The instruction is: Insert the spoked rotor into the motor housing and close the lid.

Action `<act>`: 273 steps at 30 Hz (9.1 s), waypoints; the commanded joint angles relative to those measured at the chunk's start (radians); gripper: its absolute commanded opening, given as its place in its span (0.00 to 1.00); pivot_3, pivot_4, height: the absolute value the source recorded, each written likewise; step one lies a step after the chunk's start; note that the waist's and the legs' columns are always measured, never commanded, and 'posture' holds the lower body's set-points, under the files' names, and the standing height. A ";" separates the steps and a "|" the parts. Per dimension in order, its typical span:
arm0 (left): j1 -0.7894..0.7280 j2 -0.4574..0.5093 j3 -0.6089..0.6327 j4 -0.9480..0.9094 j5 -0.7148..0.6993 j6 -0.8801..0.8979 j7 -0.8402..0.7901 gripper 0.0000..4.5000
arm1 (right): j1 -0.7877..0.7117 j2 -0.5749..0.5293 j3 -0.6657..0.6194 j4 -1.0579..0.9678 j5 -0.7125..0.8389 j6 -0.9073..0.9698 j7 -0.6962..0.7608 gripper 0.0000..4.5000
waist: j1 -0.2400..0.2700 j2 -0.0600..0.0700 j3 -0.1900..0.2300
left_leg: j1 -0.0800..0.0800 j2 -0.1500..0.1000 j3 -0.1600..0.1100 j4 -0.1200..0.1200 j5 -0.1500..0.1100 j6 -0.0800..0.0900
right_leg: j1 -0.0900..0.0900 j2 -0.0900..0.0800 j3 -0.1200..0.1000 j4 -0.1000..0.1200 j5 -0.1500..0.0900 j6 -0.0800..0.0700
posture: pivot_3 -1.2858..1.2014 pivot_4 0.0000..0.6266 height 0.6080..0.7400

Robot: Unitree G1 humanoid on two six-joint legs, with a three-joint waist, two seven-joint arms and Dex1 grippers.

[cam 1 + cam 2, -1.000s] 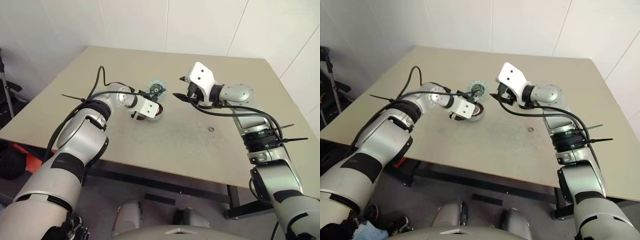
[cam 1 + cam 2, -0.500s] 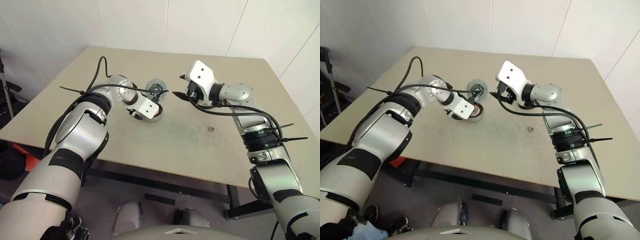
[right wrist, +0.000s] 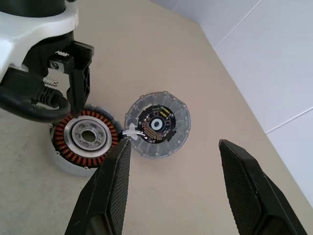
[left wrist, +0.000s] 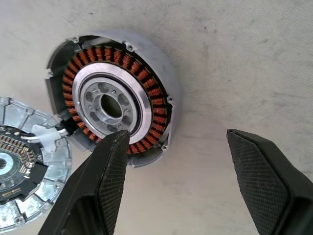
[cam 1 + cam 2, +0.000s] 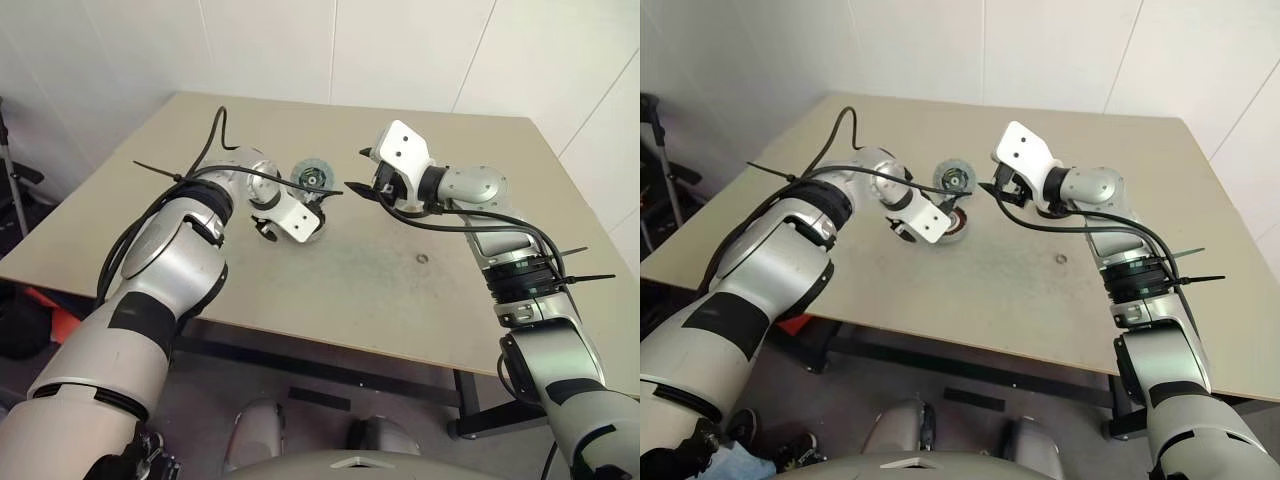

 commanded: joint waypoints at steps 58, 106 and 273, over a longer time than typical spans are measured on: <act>0.063 -0.072 0.001 0.013 0.042 0.160 0.198 0.44 | -0.001 0.011 -0.019 -0.067 -0.004 -0.001 -0.101 0.71 | -0.005 0.000 0.000 | 0.005 0.000 0.000 -0.001 0.000 0.000 | 0.005 0.000 0.000 -0.001 0.000 0.000 | 0.52 0.00 1.00; 0.013 -0.293 0.027 0.001 0.010 -0.012 0.274 0.44 | 0.018 -0.046 -0.043 -0.099 -0.041 0.022 -0.198 0.71 | 0.014 0.000 0.000 | -0.009 -0.002 0.000 0.000 0.000 0.010 | -0.003 -0.001 -0.001 -0.008 0.003 0.004 | 0.52 0.00 1.00; 0.910 0.095 0.696 -1.160 -1.009 0.837 0.324 1.00 | 0.159 0.002 0.075 -0.085 0.081 0.200 0.041 0.15 | -0.063 0.002 -0.001 | 0.017 -0.001 0.002 -0.016 -0.001 0.003 | 0.022 0.000 -0.002 -0.027 0.004 0.005 | 0.52 0.00 1.00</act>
